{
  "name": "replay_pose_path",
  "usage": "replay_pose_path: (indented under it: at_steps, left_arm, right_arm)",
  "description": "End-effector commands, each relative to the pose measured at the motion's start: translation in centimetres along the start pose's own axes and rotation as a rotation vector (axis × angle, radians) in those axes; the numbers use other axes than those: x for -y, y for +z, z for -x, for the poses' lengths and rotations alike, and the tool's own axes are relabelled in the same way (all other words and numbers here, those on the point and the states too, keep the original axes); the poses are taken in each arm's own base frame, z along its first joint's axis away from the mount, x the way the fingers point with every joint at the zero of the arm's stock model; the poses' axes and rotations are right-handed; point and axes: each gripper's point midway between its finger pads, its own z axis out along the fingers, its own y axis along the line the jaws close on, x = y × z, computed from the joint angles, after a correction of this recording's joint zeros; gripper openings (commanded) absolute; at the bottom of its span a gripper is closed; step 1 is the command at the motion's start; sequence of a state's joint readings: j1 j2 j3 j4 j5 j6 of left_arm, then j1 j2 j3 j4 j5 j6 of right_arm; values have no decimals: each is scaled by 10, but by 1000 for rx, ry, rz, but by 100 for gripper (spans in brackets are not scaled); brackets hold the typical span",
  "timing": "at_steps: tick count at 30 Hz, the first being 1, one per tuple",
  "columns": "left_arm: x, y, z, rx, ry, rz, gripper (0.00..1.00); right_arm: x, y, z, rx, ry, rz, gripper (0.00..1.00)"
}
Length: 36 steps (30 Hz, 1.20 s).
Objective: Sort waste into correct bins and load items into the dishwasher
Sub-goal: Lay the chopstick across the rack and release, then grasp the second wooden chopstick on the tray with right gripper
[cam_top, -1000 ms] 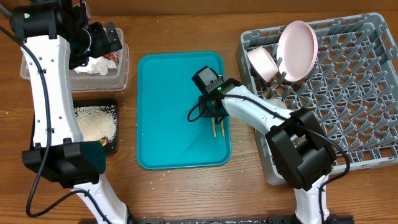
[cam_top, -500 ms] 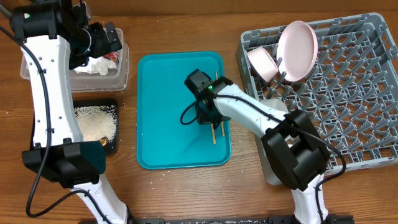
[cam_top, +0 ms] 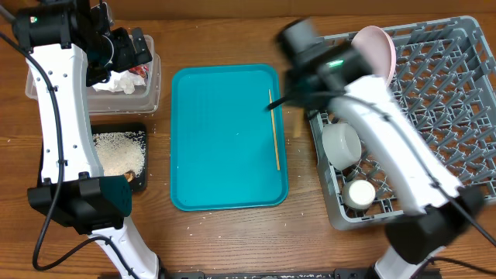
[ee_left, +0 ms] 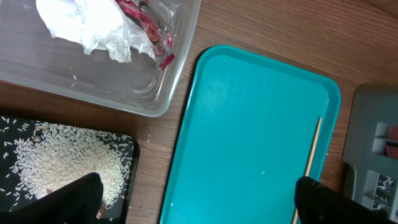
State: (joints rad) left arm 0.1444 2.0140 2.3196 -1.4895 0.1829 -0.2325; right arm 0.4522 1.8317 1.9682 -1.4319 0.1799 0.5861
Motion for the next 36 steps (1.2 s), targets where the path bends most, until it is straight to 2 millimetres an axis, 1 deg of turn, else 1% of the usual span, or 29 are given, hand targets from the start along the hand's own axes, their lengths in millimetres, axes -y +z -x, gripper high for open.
replay_pose_path:
  at_steps: [1, 4, 6, 9, 10, 11, 12, 13, 15, 18, 19, 20, 22, 24, 25, 26, 27, 29, 30, 33, 35, 36]
  left_arm:
    - [-2, -6, 4, 22, 15, 4, 100]
    - [-2, -6, 4, 22, 15, 4, 100]
    - [-2, -6, 4, 22, 15, 4, 100]
    - [-2, -6, 4, 22, 15, 4, 100]
    - [-2, -6, 4, 22, 15, 4, 100]
    - [-2, -6, 4, 22, 15, 4, 100]
    - [-2, -6, 4, 22, 15, 4, 100]
    - [-2, -6, 4, 22, 15, 4, 100]
    - [-2, -6, 4, 22, 15, 4, 100]
    - [-2, -6, 4, 22, 15, 4, 100]
    - [-2, -6, 4, 22, 15, 4, 100]
    - [-2, -6, 4, 22, 15, 4, 100]
    - [-2, -6, 4, 22, 15, 4, 100]
    - [-2, -6, 4, 22, 15, 4, 100]
    - [-2, -6, 4, 22, 15, 4, 100]
    - [-2, -6, 4, 22, 15, 4, 100]
    - [-2, -6, 4, 22, 15, 4, 100]
    - [-2, -6, 4, 22, 15, 4, 100]
    - [-2, -6, 4, 22, 15, 4, 100]
    - [-2, -6, 4, 22, 15, 4, 100]
    - [-2, -6, 4, 22, 15, 4, 100]
    - [-2, -6, 4, 22, 15, 4, 100]
  right_arm:
    - [73, 1, 30, 19, 296, -102, 4]
    - [124, 18, 38, 0, 475, -170, 4]
    - [149, 32, 37, -13, 565, -205, 4]
    - [174, 52, 32, -35, 651, -240, 4]
    - [182, 60, 29, -49, 671, -243, 7]
    - [186, 66, 26, -61, 683, -242, 14]
    - [192, 69, 24, -72, 692, -246, 26]
    - [195, 69, 23, -76, 685, -248, 33]
    - [192, 65, 27, -76, 645, -216, 49]
    - [184, 50, 37, -49, 593, -171, 56]
    - [177, 41, 42, -32, 563, -141, 56]
    - [156, 25, 53, 5, 472, -57, 56]
    - [124, 10, 61, 46, 353, 39, 56]
    - [88, 4, 61, 73, 246, 104, 56]
    - [68, 3, 57, 78, 196, 127, 57]
    - [53, 5, 54, 77, 149, 142, 56]
    - [34, 10, 49, 77, 94, 154, 57]
    - [5, 24, 37, 73, 3, 145, 56]
    - [-13, 45, 23, 58, -61, 95, 56]
    - [-35, 84, -4, -2, -145, 34, 49]
    - [-45, 107, -18, -46, -192, 15, 47]
    - [-49, 115, -23, -61, -216, 14, 47]
